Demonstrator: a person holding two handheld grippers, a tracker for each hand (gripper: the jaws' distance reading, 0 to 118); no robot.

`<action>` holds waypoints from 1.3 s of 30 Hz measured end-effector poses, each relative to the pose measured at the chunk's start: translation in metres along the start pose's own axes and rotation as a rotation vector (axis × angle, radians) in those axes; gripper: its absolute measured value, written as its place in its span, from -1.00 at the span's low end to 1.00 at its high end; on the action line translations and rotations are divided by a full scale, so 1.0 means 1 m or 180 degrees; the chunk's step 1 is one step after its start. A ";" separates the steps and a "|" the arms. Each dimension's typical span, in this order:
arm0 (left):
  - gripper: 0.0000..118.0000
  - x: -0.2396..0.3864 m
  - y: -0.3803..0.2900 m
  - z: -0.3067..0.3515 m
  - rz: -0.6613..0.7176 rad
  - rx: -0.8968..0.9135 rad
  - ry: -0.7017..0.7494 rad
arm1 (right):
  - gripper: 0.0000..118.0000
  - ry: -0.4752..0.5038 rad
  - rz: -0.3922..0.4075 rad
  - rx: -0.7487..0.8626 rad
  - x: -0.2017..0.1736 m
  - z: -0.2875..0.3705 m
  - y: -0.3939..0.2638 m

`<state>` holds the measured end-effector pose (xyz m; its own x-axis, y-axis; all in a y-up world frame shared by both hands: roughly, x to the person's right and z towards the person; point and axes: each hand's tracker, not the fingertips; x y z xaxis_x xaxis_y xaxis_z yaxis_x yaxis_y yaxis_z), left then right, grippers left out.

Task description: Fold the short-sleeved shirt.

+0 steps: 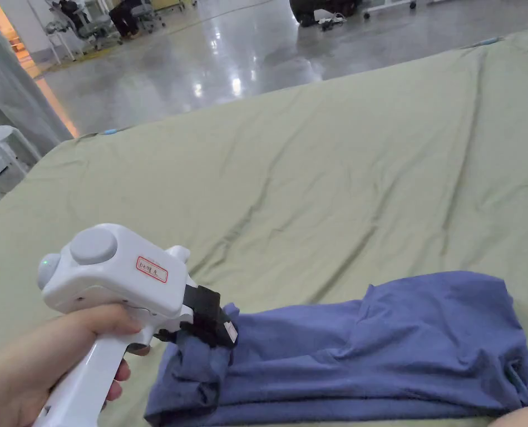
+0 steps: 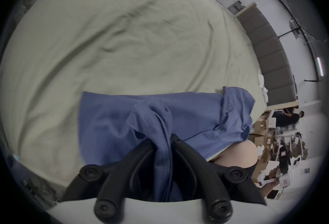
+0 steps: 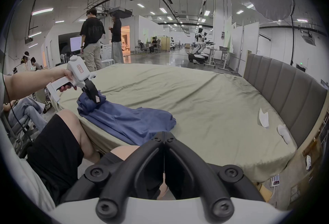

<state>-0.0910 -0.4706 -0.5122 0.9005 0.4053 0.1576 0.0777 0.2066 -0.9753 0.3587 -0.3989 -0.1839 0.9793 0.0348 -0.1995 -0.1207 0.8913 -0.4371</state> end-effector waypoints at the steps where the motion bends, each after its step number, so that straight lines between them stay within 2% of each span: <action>1: -0.60 0.003 0.001 -0.007 -0.0005 -0.0001 -0.0124 | -0.95 -0.0014 -0.0004 -0.0024 -0.001 -0.001 0.001; 2: 0.15 0.008 0.001 -0.011 0.0067 -0.0009 -0.0203 | -0.95 -0.0021 -0.0017 -0.0050 -0.001 -0.001 0.001; 3: 0.67 0.013 0.000 -0.012 0.0077 0.0037 -0.0268 | -0.95 -0.0027 -0.0040 -0.0071 0.000 -0.002 0.000; 4: 0.91 0.018 0.001 -0.009 0.0030 0.0088 -0.0354 | -0.95 -0.0027 -0.0059 -0.0083 0.000 -0.002 0.000; 7: 0.88 0.029 -0.004 0.019 -0.0169 0.0361 -0.0407 | -0.95 -0.0009 -0.0069 -0.0105 0.001 -0.003 -0.006; 9: 0.68 0.032 -0.007 0.037 -0.0272 0.0544 -0.0283 | -0.95 0.0007 -0.0053 -0.0115 -0.001 -0.005 -0.007; 10: 0.39 0.031 -0.010 0.042 -0.0322 0.0571 -0.0244 | -0.95 0.0020 -0.0043 -0.0113 -0.002 -0.006 -0.007; 11: -0.22 0.029 -0.013 0.042 -0.0344 0.0583 -0.0150 | -0.95 0.0038 -0.0032 -0.0104 -0.004 -0.006 -0.006; 12: -0.72 0.029 -0.014 0.037 -0.0352 0.0578 0.0036 | -0.95 0.0069 -0.0017 -0.0095 -0.006 -0.006 -0.004; 13: -0.87 0.029 -0.017 0.035 -0.0411 0.0597 0.0329 | -0.95 0.0090 -0.0001 -0.0086 -0.008 -0.006 -0.004; 15: -0.87 0.029 -0.025 0.024 -0.0587 0.0572 0.0739 | -0.95 0.0098 0.0033 -0.0067 -0.011 -0.005 -0.001; 16: -0.87 0.026 -0.023 0.015 -0.0622 0.0489 0.0765 | -0.95 0.0102 0.0040 -0.0057 -0.013 -0.005 0.000; 20: -0.87 0.029 -0.022 -0.014 -0.0512 0.0373 0.0603 | -0.95 0.0125 0.0049 -0.0043 -0.019 -0.003 0.003; 25: -0.87 0.059 -0.019 -0.044 -0.0533 0.0212 0.0142 | -0.95 0.0105 0.0077 -0.0070 -0.024 -0.001 0.005; 29: -0.87 0.068 -0.007 -0.059 -0.0390 0.0049 -0.0263 | -0.95 0.0104 0.0049 -0.0075 -0.027 0.000 0.007; 31: -0.87 0.066 -0.005 -0.043 -0.0330 0.0219 -0.0501 | -0.95 0.0105 0.0063 -0.0073 -0.031 0.000 0.009; 33: -0.87 0.054 -0.012 -0.007 -0.0309 0.0481 -0.1051 | -0.95 0.0126 0.0091 -0.0068 -0.033 -0.001 0.011; 35: -0.87 0.027 -0.022 0.028 -0.0277 0.0650 -0.1410 | -0.95 0.0160 0.0104 -0.0062 -0.035 -0.005 0.012; 38: -0.84 -0.030 -0.048 0.074 -0.0222 0.1027 -0.1472 | -0.95 0.0214 0.0129 -0.0088 -0.045 -0.013 0.020; 39: -0.69 -0.056 -0.054 0.083 -0.0162 0.1117 -0.1541 | -0.95 0.0228 0.0138 -0.0094 -0.048 -0.017 0.022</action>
<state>-0.1810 -0.4305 -0.4552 0.5957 0.7297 0.3357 -0.1044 0.4847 -0.8684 0.3065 -0.3885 -0.1990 0.9591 0.0397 -0.2804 -0.1685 0.8758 -0.4523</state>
